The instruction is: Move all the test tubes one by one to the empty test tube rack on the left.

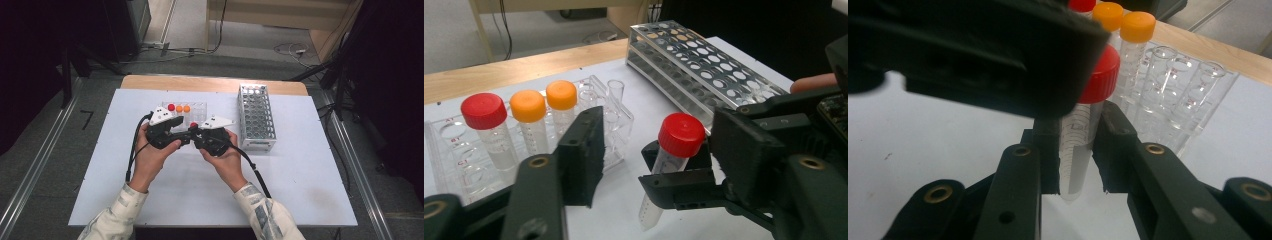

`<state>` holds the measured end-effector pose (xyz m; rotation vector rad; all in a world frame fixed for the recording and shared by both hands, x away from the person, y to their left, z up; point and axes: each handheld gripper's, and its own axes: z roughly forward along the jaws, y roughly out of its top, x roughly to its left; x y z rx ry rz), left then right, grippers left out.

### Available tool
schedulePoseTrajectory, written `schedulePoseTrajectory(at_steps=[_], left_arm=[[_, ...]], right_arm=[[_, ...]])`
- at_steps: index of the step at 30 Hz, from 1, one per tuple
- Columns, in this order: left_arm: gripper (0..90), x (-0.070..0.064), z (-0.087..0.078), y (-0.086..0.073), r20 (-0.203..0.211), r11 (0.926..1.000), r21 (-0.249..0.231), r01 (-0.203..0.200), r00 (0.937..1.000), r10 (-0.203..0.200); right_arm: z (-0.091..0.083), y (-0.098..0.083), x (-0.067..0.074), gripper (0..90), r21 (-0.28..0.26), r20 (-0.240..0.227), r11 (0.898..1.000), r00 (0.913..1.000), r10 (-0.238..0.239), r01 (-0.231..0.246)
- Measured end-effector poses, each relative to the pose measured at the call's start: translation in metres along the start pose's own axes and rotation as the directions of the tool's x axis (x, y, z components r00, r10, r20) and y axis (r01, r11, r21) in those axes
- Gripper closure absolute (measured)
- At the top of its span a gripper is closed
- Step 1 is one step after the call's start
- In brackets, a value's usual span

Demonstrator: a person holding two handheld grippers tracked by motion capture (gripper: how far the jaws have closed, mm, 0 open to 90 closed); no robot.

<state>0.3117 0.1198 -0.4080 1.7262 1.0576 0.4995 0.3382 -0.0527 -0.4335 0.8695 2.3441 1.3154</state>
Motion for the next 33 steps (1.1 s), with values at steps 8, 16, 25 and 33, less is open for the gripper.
schedulePoseTrajectory(at_steps=[8, 16, 25, 33], left_arm=[[66.0, -0.006, 0.004, -0.003, 0.015, 0.9991, 0.007, -0.041, 0.9990, 0.041], [70.6, -0.007, 0.005, -0.004, -0.003, 0.9981, 0.009, -0.061, 0.9981, 0.061], [70.6, 0.004, -0.005, -0.003, -0.023, 0.9994, 0.000, -0.035, 0.9991, 0.035], [70.6, 0.027, -0.025, 0.007, -0.062, 0.9985, -0.052, 0.020, 0.9978, -0.023]], right_arm=[[0.001, 0.000, 0.001, 70.9, -0.001, -0.007, 1.000, 1.0000, 0.000, 0.000], [0.000, 0.000, 0.001, 66.7, -0.002, -0.014, 1.000, 0.9999, -0.002, 0.002], [-0.008, -0.007, -0.004, 32.7, 0.011, -0.033, 1.000, 0.9992, 0.023, -0.022], [-0.031, -0.022, -0.014, 30.8, 0.016, -0.016, 1.000, 0.9998, 0.014, -0.014]])
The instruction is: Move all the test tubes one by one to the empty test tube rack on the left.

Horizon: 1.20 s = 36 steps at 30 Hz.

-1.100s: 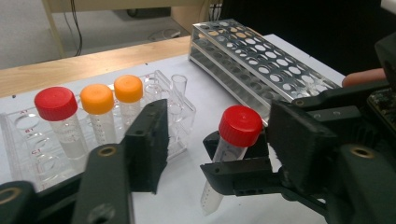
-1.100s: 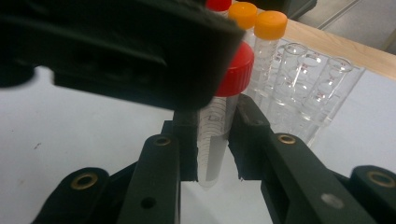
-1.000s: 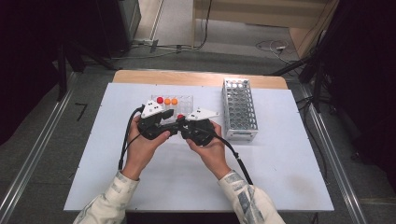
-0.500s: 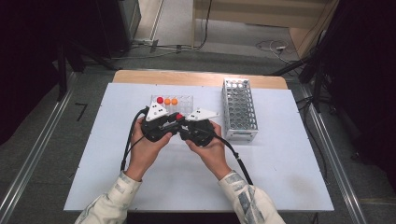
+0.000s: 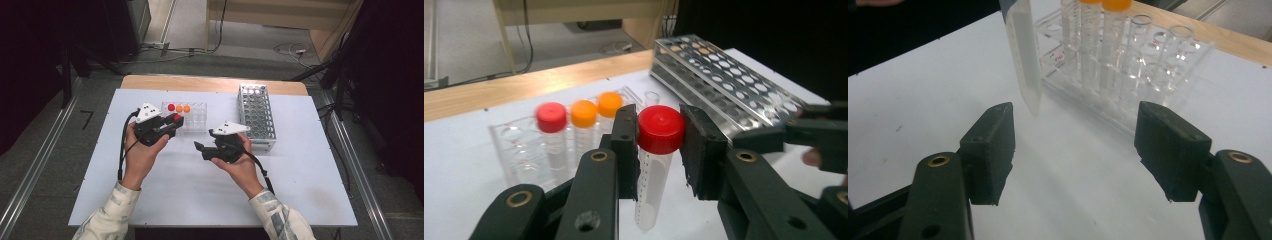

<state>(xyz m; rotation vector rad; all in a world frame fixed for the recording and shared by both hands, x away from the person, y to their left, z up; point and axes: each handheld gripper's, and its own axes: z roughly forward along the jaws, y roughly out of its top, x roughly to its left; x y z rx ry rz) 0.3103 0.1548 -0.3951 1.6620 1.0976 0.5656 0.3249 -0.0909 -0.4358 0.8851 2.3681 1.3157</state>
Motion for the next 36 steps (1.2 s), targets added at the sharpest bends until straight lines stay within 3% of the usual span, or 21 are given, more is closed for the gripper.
schedulePoseTrajectory(at_steps=[12, 19, 36], left_arm=[[70.6, 0.026, -0.013, 0.013, -0.072, 0.9995, -0.019, 0.024, 0.9971, -0.025], [70.5, 0.037, -0.011, 0.022, -0.107, 0.9988, -0.029, 0.039, 0.9934, -0.042], [70.6, 0.045, -0.002, 0.034, -0.140, 0.9987, -0.034, 0.039, 0.9892, -0.043]], right_arm=[[-0.024, -0.014, -0.009, 30.5, -0.009, 0.018, 1.000, 0.9998, 0.002, -0.001], [-0.031, -0.018, -0.015, 30.2, -0.012, 0.024, 1.000, 0.9996, 0.015, -0.015], [-0.036, -0.020, -0.020, 29.8, -0.017, 0.032, 1.000, 0.9992, 0.026, -0.025]])
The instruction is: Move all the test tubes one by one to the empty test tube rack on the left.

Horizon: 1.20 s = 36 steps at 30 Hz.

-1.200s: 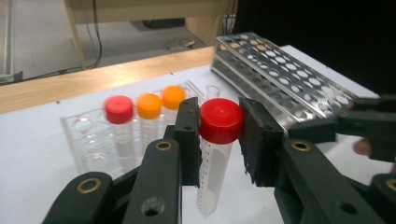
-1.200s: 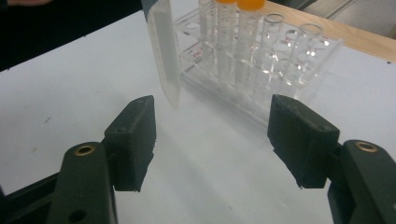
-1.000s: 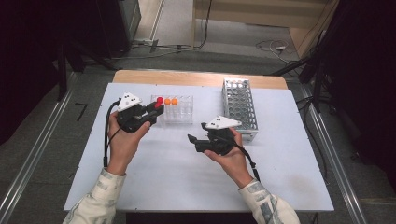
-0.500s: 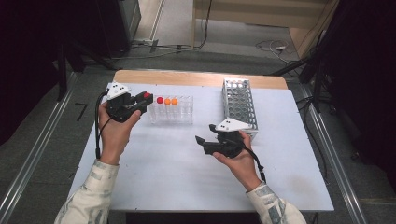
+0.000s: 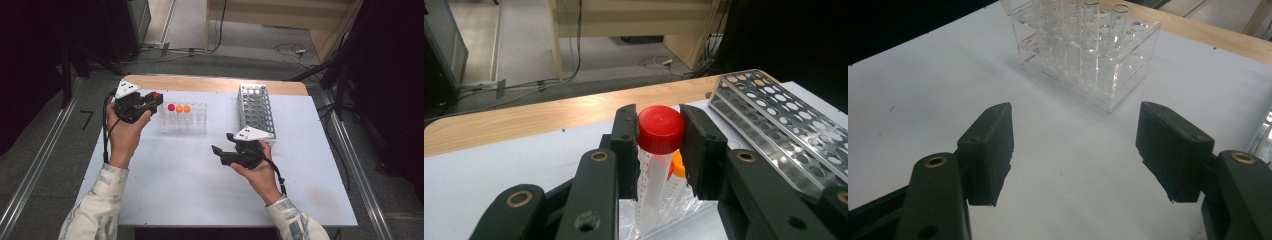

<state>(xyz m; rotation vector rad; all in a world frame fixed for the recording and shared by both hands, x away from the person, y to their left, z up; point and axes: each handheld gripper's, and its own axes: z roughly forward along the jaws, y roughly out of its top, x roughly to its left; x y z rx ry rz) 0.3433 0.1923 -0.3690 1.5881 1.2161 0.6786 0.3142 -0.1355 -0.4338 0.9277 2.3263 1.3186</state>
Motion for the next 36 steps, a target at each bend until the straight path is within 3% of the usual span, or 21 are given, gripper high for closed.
schedulePoseTrajectory(at_steps=[20, 36], left_arm=[[70.6, 0.004, 0.016, 0.005, -0.036, 0.9999, 0.007, -0.011, 0.9993, 0.011], [70.5, 0.000, 0.028, -0.001, -0.054, 0.9992, 0.019, -0.034, 0.9979, 0.035]], right_arm=[[-0.002, 0.000, -0.002, 29.9, -0.004, 0.003, 1.000, 1.0000, 0.007, -0.007], [-0.002, 0.000, -0.002, 29.8, -0.005, 0.003, 1.000, 1.0000, 0.007, -0.007]])
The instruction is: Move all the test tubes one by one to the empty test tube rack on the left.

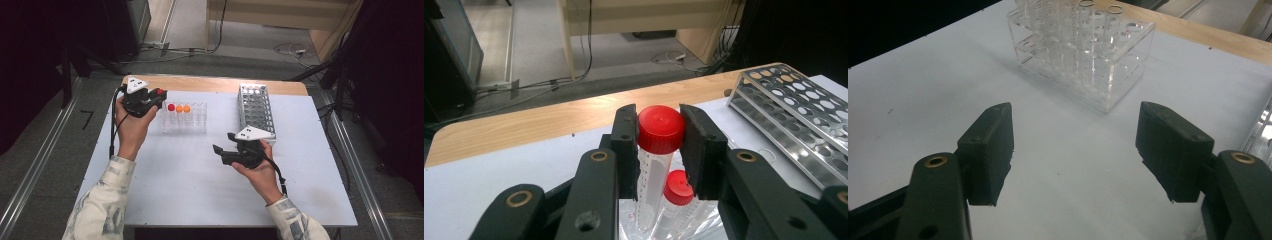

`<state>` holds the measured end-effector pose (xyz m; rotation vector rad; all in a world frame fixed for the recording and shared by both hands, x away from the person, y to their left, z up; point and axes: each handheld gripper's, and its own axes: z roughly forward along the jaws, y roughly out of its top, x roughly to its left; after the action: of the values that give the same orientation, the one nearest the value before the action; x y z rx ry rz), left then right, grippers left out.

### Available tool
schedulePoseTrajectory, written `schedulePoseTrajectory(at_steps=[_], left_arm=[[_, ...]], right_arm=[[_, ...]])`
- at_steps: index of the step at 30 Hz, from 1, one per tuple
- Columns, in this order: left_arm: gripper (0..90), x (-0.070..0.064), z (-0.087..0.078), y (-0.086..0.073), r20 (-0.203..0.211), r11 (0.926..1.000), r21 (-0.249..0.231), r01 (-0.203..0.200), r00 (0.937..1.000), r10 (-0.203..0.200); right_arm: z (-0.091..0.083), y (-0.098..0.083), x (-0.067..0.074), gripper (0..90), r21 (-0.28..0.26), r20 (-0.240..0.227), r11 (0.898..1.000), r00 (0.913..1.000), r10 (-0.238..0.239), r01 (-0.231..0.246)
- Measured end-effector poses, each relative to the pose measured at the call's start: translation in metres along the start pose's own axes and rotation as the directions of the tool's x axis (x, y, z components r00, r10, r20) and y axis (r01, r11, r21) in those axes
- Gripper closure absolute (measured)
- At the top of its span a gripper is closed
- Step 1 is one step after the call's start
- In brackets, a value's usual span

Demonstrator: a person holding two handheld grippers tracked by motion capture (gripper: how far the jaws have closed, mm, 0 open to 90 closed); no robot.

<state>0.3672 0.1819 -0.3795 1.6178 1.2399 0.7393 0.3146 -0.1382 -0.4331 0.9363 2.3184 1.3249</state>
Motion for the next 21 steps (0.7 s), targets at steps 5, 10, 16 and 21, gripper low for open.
schedulePoseTrajectory(at_steps=[5, 10, 16, 21], left_arm=[[70.4, 0.001, 0.002, -0.005, -0.010, 1.0000, 0.003, 0.002, 0.9999, -0.002], [70.4, 0.001, 0.005, -0.012, -0.013, 0.9999, 0.015, 0.003, 0.9999, -0.003], [70.3, 0.000, 0.008, -0.016, -0.018, 0.9998, 0.019, 0.008, 0.9998, -0.008], [69.9, 0.001, 0.011, -0.021, -0.020, 0.9995, 0.029, 0.012, 0.9997, -0.011]], right_arm=[[0.000, 0.000, -0.001, 29.9, 0.000, -0.001, 1.000, 1.0000, -0.002, 0.002], [0.000, 0.000, 0.000, 29.8, 0.003, -0.001, 1.000, 1.0000, 0.000, 0.000], [0.001, -0.001, 0.000, 29.8, 0.005, -0.001, 1.000, 1.0000, 0.001, -0.001], [0.001, -0.001, 0.000, 29.9, 0.006, -0.002, 1.000, 1.0000, 0.001, -0.001]])
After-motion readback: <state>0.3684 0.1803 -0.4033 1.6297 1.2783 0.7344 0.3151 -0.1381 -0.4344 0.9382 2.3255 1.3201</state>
